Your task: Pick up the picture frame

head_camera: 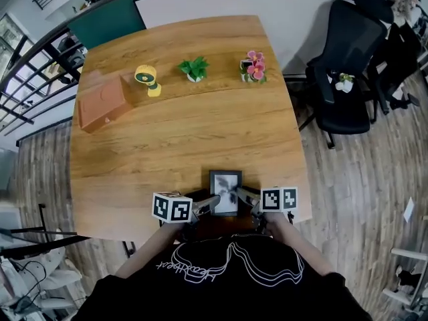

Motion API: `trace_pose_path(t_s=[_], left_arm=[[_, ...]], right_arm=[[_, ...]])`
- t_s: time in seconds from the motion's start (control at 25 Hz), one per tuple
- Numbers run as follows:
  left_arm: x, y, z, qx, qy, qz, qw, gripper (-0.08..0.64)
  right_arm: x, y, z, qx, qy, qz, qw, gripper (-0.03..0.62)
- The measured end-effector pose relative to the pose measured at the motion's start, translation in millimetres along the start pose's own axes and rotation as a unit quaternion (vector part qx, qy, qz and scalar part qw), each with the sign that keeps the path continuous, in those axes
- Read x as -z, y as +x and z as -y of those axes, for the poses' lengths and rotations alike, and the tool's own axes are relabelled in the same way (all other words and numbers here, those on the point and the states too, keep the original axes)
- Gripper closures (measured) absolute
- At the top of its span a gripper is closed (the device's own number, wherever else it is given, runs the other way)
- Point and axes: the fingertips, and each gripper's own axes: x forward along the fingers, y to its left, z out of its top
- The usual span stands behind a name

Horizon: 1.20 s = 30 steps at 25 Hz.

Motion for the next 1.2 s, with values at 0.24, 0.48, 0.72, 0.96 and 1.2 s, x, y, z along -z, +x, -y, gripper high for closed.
trace_pose_path(t_s=[0.24, 0.48, 0.72, 0.96, 1.2], left_arm=[[-7, 10, 2, -0.004, -0.014, 0.018, 0.9997, 0.349], [-15, 14, 5, 0.000, -0.024, 0.046, 0.9986, 0.449], [-19, 12, 16, 0.002, -0.025, 0.063, 0.9977, 0.472], [-34, 5, 34, -0.009, -0.012, 0.098, 0.9951, 0.491], [-48, -15, 50, -0.017, 0.012, 0.122, 0.9923, 0.497]], right_arm=[[0, 1, -1, -0.015, -0.012, -0.035, 0.999, 0.489], [-1, 4, -4, -0.031, -0.037, -0.063, 0.997, 0.488], [-3, 2, -7, -0.067, -0.052, -0.100, 0.991, 0.485], [-20, -16, -10, -0.045, -0.135, -0.086, 0.986, 0.428], [-59, -57, -46, -0.045, -0.293, 0.001, 0.955, 0.439]])
